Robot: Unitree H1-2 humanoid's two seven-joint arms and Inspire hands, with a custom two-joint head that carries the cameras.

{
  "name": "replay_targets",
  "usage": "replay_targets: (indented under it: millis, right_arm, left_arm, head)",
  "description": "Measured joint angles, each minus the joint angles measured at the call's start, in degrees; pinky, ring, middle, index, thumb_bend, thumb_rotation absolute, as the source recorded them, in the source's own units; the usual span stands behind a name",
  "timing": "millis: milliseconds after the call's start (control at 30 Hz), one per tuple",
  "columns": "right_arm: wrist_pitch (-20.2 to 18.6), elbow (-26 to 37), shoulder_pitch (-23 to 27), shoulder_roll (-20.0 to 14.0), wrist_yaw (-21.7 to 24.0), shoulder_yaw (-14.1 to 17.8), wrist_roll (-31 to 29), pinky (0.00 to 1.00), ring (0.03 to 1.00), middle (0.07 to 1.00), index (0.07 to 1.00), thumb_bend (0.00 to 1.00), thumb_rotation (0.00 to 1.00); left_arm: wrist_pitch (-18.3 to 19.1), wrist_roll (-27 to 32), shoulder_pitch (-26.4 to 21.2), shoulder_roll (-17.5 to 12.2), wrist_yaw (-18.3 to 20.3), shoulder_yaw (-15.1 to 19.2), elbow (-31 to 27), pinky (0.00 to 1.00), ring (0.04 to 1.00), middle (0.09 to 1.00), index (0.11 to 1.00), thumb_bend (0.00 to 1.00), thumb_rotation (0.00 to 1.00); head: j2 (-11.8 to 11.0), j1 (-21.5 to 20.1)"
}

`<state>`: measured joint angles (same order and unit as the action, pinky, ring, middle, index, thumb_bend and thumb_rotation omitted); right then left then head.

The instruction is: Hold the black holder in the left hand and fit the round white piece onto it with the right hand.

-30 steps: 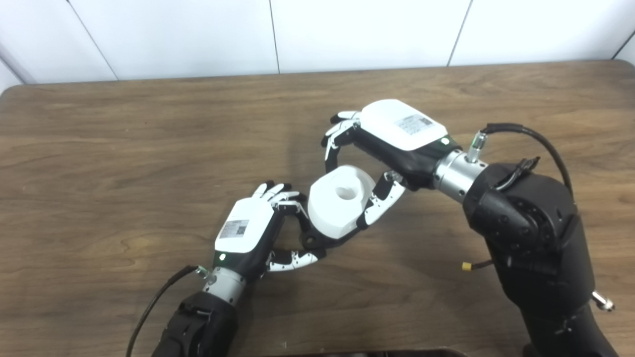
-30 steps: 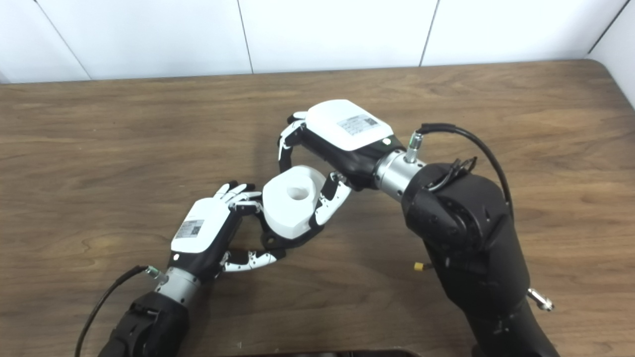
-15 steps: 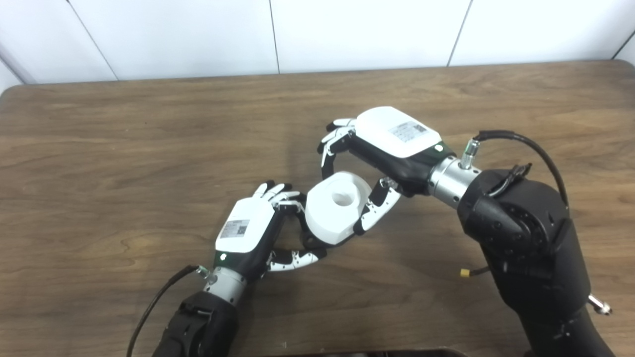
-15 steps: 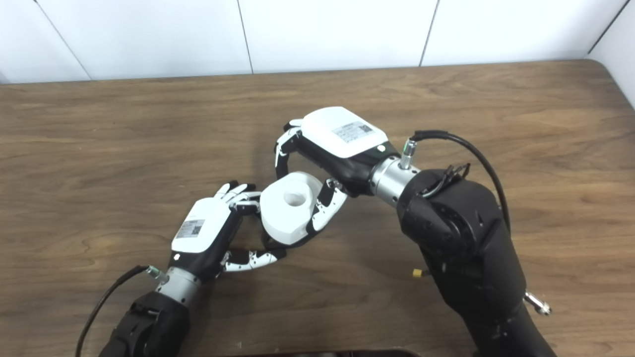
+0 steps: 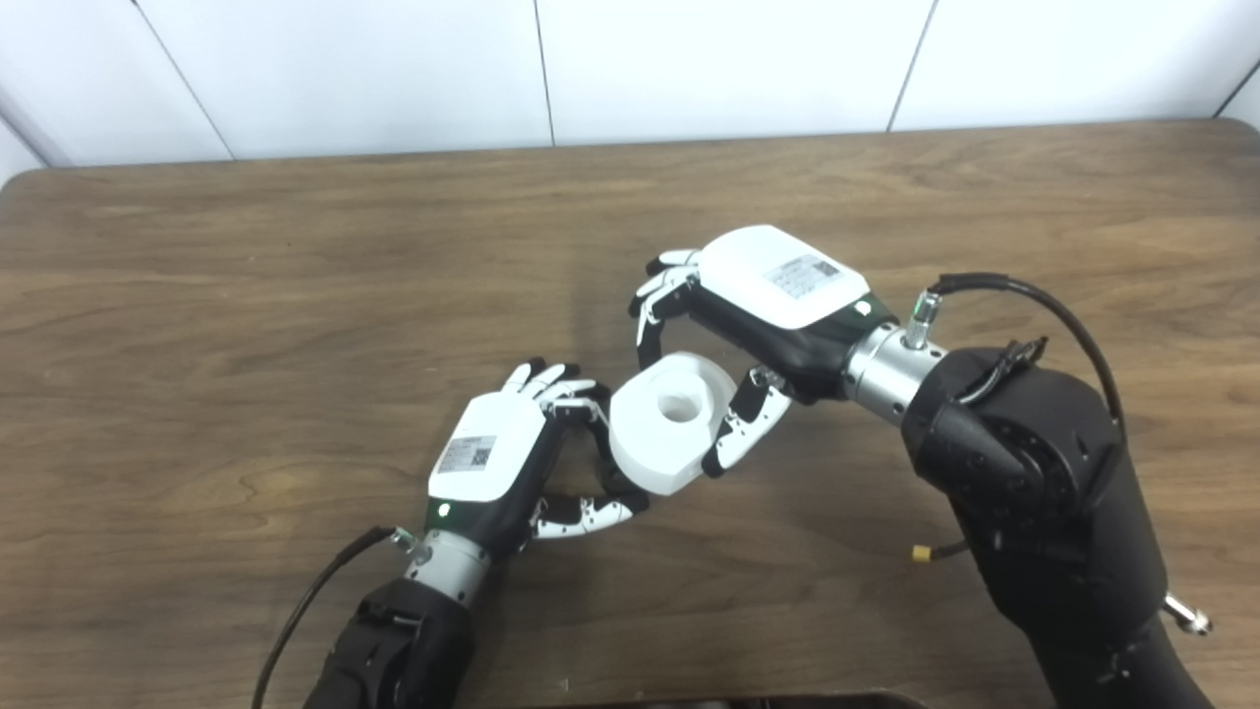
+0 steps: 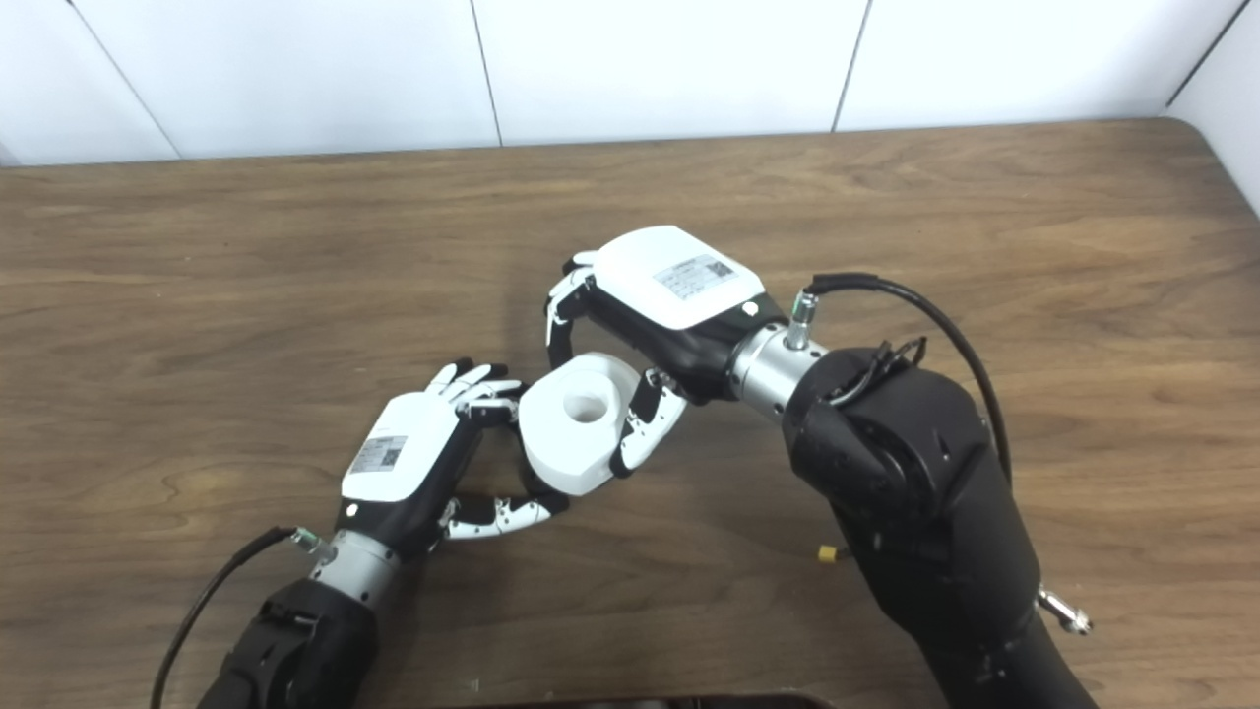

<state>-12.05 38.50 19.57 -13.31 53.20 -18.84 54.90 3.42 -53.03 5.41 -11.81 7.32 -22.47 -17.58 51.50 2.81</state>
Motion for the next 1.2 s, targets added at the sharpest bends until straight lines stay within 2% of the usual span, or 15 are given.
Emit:
replay_targets:
  millis: [667,1200]
  right_arm:
    - [3.6,-1.2,-1.3,0.0,-2.4,-0.2,2.5,0.81,0.884,0.781,0.484,0.53,0.14]
    - [5.0,-2.6,-2.0,0.8,-5.2,-0.2,3.0,0.80,0.872,0.768,0.483,0.53,0.14]
  left_arm:
    - [0.1,0.0,0.0,0.0,0.2,0.0,0.0,0.97,0.911,0.801,0.490,0.51,0.05]
    - [0.1,0.0,0.0,0.0,0.2,-0.1,0.0,0.98,0.912,0.800,0.490,0.51,0.05]
  head:
    - [-0.1,-0.3]
    - [0.0,-0.4]
